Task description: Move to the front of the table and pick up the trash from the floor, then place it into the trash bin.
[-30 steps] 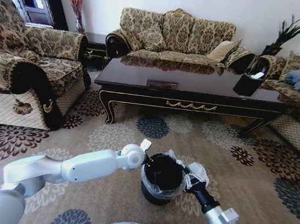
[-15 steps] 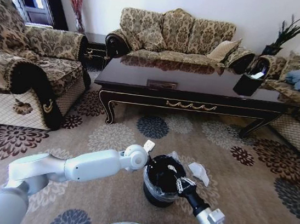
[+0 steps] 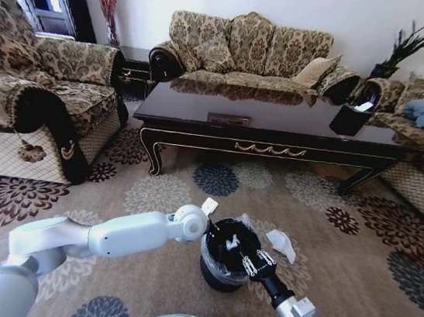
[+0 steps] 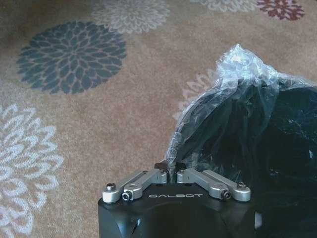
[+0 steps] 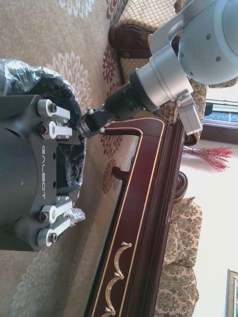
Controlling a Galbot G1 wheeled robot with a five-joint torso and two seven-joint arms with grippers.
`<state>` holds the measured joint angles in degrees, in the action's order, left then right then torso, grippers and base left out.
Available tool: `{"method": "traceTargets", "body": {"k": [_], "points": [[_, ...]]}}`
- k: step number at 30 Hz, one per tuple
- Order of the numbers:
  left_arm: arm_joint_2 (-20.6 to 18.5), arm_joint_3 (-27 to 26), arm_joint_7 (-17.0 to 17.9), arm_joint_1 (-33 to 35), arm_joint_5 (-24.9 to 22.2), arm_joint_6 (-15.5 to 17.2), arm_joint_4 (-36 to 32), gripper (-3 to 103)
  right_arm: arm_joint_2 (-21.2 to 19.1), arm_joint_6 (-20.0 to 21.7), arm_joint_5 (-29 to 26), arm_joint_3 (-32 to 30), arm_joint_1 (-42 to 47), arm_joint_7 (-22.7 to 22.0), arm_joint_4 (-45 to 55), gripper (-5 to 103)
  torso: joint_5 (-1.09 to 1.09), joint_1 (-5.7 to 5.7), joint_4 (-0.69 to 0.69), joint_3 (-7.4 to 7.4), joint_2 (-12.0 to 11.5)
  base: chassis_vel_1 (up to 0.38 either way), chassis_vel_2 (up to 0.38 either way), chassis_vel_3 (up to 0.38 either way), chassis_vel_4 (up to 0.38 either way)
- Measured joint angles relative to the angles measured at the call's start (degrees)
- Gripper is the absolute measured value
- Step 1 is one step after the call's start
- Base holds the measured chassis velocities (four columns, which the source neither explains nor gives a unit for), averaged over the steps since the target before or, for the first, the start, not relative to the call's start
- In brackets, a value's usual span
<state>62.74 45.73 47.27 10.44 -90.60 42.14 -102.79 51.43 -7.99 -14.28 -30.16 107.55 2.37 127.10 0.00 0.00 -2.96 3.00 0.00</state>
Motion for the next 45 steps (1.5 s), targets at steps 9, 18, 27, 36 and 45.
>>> {"method": "traceTargets", "body": {"k": [9,18,27,36,45], "points": [[-0.8,-1.0,-0.3,-0.3,0.3,0.0,-0.3,4,-0.2,0.5,-3.5,-3.6,-0.3,-0.3,2.5,79,0.0,0.0,0.0,0.0,0.0,0.0,0.0,0.0,0.0],[-4.5,-5.8,-0.9,2.0,1.9,0.0,-1.1,4,-2.6,3.8,-16.2,-12.5,-4.6,-0.5,0.9,100,-0.01,0.0,0.02,0.0,0.0,0.0,0.0,0.0,0.0],[-10.1,-15.9,0.3,9.3,2.5,0.0,-3.6,4,-3.5,5.5,-24.3,-9.3,-17.5,-0.7,-19.2,100,0.01,0.0,-0.01,0.0,0.0,0.0,0.0,0.0,0.0],[-15.2,-21.8,-0.2,17.9,4.1,0.0,-6.1,4,-2.7,6.5,-28.6,-0.6,-30.3,-1.0,-38.1,100,0.0,0.0,0.01,0.0,0.0,0.0,0.0,0.0,0.0],[-16.7,-26.4,-0.2,22.4,3.8,0.0,-7.7,4,-0.7,5.6,-28.0,5.2,-40.6,0.9,-54.7,100,-0.01,0.0,-0.01,0.0,0.0,0.0,0.0,0.0,0.0]]}}
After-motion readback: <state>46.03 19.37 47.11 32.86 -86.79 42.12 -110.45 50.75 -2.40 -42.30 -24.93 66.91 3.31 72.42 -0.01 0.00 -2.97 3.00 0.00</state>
